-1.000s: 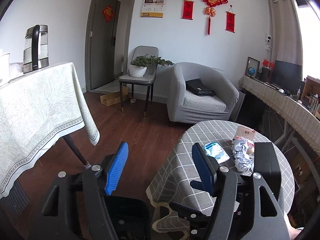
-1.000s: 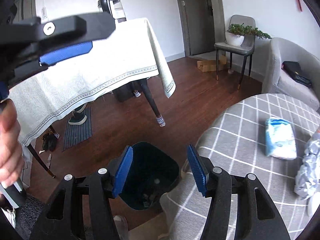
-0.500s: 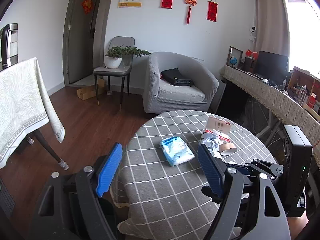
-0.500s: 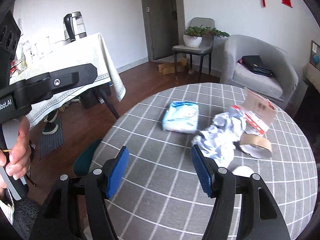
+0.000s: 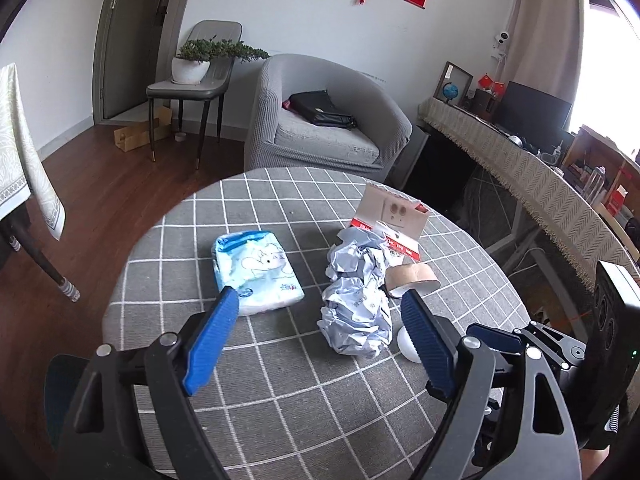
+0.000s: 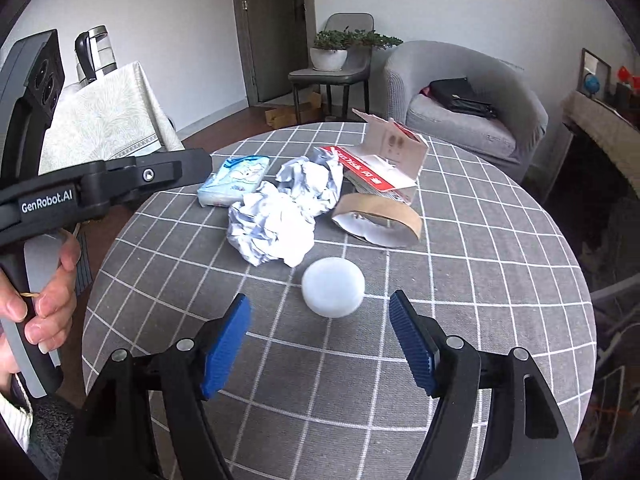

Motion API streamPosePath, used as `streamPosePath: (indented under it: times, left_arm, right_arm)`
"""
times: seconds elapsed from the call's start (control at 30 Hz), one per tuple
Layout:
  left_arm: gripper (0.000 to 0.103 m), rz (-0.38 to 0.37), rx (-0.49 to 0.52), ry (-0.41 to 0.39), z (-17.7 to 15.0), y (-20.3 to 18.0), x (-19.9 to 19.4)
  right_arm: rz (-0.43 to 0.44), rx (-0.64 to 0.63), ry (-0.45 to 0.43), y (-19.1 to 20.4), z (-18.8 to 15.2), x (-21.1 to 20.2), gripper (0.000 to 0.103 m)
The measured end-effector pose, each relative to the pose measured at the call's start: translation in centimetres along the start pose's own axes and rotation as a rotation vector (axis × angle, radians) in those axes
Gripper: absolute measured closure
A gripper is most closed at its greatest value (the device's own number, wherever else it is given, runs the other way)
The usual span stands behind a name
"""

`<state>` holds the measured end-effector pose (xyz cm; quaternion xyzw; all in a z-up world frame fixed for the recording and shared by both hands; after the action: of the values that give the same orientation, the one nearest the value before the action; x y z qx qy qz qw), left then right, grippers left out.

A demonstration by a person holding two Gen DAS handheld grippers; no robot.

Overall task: Collect trash
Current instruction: 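Grasp the crumpled grey paper with the left tool while the right tool grasps the white round lid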

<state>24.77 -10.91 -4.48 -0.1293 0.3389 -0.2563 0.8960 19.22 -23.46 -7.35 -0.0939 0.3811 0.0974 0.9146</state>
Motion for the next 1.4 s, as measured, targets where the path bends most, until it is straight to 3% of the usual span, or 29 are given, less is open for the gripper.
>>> streamPosePath:
  times: [0.23,0.37,0.67,0.8,0.93,1.17,1.4]
  left_arm:
    - [0.018,-0.029,-0.057,0.084,-1.4,-0.2,2.9]
    - [0.02,-0.087,-0.111,0.108,-1.9,-0.5,3.7]
    - [0.041,-0.079,-0.095,0.144,-2.2,-0.9,4.9]
    - [0.054,-0.102,-0.07,0.152,-2.2,-1.4,5.1]
    - [0.055,-0.108,-0.047,0.161,-2.5,-2.0,4.8]
    - [0.055,-0.146,-0.05,0.096,-1.8,-2.2,2.2]
    - [0.055,-0.125,-0.062,0.083,-2.8,0.4,1.1]
  right_arm:
    - [0.001,0.05,0.036,-3.3,-1.3,0.6,0.028]
    - [0.01,0.055,0.049,-3.6,-1.8,0.7,0.028]
    - [0.051,0.039,0.052,-1.9,-1.4,0.7,0.028]
    - [0.065,0.008,0.061,-0.1,-1.2,1.0,0.036]
    - [0.037,-0.02,0.072,0.8,-1.0,1.5,0.042]
    - [0.036,-0.014,0.081,0.7,-0.9,1.6,0.045]
    - [0.01,-0.014,0.086,-0.7,-0.3,2.5,0.05]
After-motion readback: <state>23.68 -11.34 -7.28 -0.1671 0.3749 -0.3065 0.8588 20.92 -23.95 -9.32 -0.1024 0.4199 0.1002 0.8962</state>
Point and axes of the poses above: each gripper's, at about its wrist camera, not at the fingertips, and x roughly the way its jaws point, y to its left, z to its top, the point moved 10 cm from there along x, roughly the way its jaws point, and after that the axes turned 12 degrees about -z, right-handed, at the moved point
